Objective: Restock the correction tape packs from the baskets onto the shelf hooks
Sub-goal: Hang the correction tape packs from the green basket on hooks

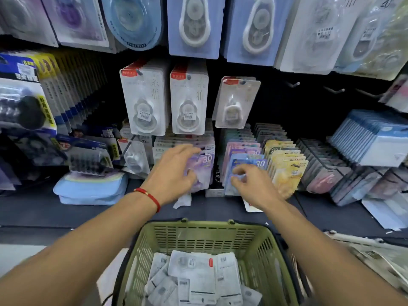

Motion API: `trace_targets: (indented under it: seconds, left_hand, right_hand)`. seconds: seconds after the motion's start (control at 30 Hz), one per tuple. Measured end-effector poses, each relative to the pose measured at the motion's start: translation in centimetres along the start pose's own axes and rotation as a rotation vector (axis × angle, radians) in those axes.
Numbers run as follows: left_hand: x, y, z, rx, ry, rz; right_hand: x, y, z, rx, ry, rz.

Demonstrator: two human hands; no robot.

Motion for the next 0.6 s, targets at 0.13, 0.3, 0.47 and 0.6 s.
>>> trace_targets:
  seconds: [0.13,0.3,0.47,0.6]
  left_hand:
    - [-6.4,-3.4,-2.1,0.151,-0.008,-0.361]
    - [-19.0,-10.3,-5.9,0.316,0.091,-0.801]
    - [-26.5,-13.6,-8.8,0.377,0.175,-1.123]
    - [-24.7,-14.4,-8.7,0.302,0.241,-1.047]
  right_hand:
    - [-5.7,-7.3,3.0,-0.345,0.221,-0.487]
    - [-15.8,-16.3,8.8,-0.463,0.25,-0.919]
    - [-22.4,-21.9,10.6,-0.414,0.223,-0.993]
    - [-22.1,-24.4,11.2,-0.443,0.087,-0.846]
Point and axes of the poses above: each hand's wrist, its own x-axis towards the middle knuckle, its own y-axis out of the back of the hand, z = x × y, the point moved 5 cm from there along x, towards the middle knuckle, and after that the axes turned 13 degrees about z, right-handed, at the moved point
